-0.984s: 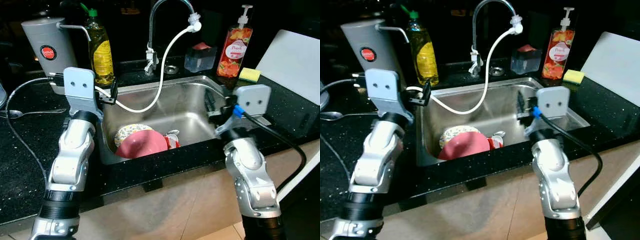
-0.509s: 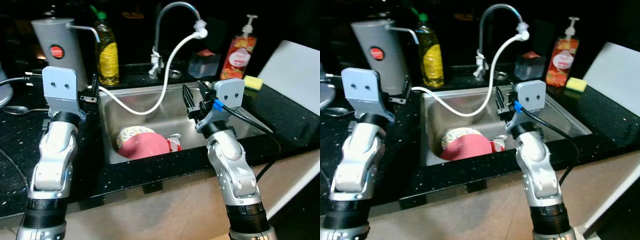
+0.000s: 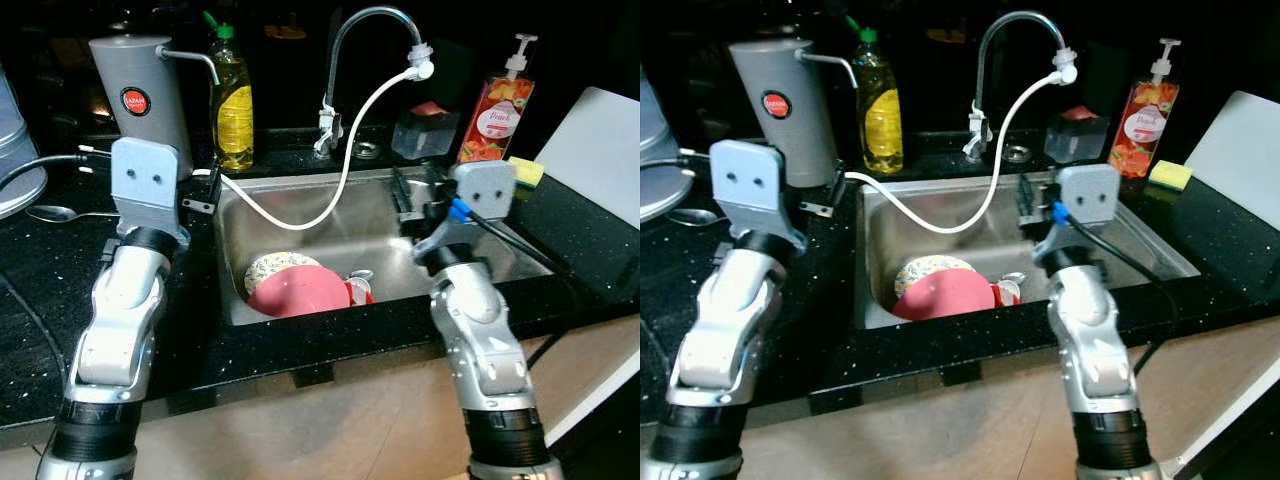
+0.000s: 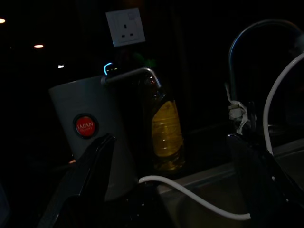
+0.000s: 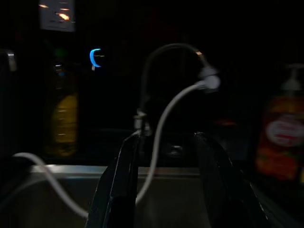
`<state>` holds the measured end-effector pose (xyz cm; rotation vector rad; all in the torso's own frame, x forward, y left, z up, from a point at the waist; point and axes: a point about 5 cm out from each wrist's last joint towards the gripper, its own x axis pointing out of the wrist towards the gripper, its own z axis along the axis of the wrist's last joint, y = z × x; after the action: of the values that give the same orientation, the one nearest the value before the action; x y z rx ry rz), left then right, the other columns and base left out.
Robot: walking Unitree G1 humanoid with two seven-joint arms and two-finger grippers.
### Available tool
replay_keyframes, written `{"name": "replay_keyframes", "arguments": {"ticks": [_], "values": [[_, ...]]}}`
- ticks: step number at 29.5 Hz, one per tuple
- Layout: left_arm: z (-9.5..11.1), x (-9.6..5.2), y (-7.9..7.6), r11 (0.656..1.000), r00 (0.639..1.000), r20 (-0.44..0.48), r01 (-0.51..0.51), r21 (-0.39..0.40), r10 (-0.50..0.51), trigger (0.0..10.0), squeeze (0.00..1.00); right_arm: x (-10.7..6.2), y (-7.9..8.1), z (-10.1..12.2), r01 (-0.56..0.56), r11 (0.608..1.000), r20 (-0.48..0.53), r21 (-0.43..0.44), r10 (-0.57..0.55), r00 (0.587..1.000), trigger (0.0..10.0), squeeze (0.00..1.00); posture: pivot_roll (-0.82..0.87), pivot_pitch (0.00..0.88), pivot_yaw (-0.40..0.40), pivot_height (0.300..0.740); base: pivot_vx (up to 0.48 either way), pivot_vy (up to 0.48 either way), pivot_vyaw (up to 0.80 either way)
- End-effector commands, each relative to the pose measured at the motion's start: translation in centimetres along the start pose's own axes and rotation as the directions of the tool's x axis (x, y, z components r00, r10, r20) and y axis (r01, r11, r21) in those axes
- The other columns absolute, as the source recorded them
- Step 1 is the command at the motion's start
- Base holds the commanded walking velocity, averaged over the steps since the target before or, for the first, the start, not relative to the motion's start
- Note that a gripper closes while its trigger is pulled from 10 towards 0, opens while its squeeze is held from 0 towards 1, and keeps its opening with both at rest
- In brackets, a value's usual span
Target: Kitchen organization
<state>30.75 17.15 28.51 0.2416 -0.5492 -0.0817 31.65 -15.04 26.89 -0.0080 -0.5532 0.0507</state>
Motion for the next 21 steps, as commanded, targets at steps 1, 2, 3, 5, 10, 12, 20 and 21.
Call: {"name": "replay_keyframes", "arguments": {"ticks": [1,2,3,5,10,12,20,21], "values": [[0.0,-0.2,-0.5,1.0,1.0,-0.002,0.018,-0.005,-0.018,10.0,0.0,-0.3,-0.6,-0.6,0.026,1.0,-0.018,-0.017,-0.026,0.999,10.0,0.0,-0.08,0.001,-0.033,0.74,0.0,0.0,0.0],[-0.2,-0.3,-0.5,1.0,1.0,-0.011,0.017,-0.005,-0.017,10.0,0.0,-0.9,-5.4,-0.9,0.21,0.953,-0.008,-0.221,-0.217,0.976,10.0,0.0,-0.09,0.007,-0.033,0.74,0.0,0.0,0.0],[-0.2,-0.3,-0.4,1.0,1.0,-0.015,0.017,-0.003,-0.017,10.0,0.0,-1.3,-7.4,-1.0,0.278,0.914,-0.001,-0.295,-0.291,0.957,10.0,0.0,-0.09,0.007,-0.033,0.74,0.0,0.0,0.0],[-0.3,-0.4,-0.4,1.0,1.0,-0.019,0.016,-0.002,-0.016,10.0,0.0,-2.1,-9.6,-1.3,0.342,0.871,-0.002,-0.353,-0.366,0.931,10.0,0.0,-0.09,0.009,-0.034,0.74,0.0,0.0,0.0],[-0.5,-0.4,-0.1,1.0,1.0,-0.028,0.01,0.003,-0.01,10.0,0.0,-8.5,-19.0,-2.5,0.523,0.586,-0.003,-0.618,-0.668,0.744,10.0,0.0,-0.09,0.015,-0.032,0.74,0.0,0.0,0.0],[-0.6,-0.4,0.0,1.0,1.0,-0.03,0.011,0.005,-0.011,10.0,0.0,-10.4,-21.0,-2.6,0.555,0.513,0.003,-0.655,-0.733,0.681,10.0,0.0,-0.09,0.017,-0.03,0.74,0.0,0.0,0.0],[-0.6,-0.4,0.0,1.0,0.999,-0.034,0.013,0.008,-0.013,10.0,0.0,-17.6,-25.1,-5.7,0.572,0.399,-0.129,-0.717,-0.882,0.454,10.0,0.0,-0.1,0.021,-0.034,0.74,0.0,0.0,0.0],[-0.7,-0.4,-0.1,1.0,0.999,-0.034,0.012,0.005,-0.012,10.0,0.0,-19.5,-25.2,-6.8,0.565,0.388,-0.172,-0.728,-0.901,0.398,10.0,0.0,-0.1,0.023,-0.036,0.74,0.0,0.0,0.0]]}}
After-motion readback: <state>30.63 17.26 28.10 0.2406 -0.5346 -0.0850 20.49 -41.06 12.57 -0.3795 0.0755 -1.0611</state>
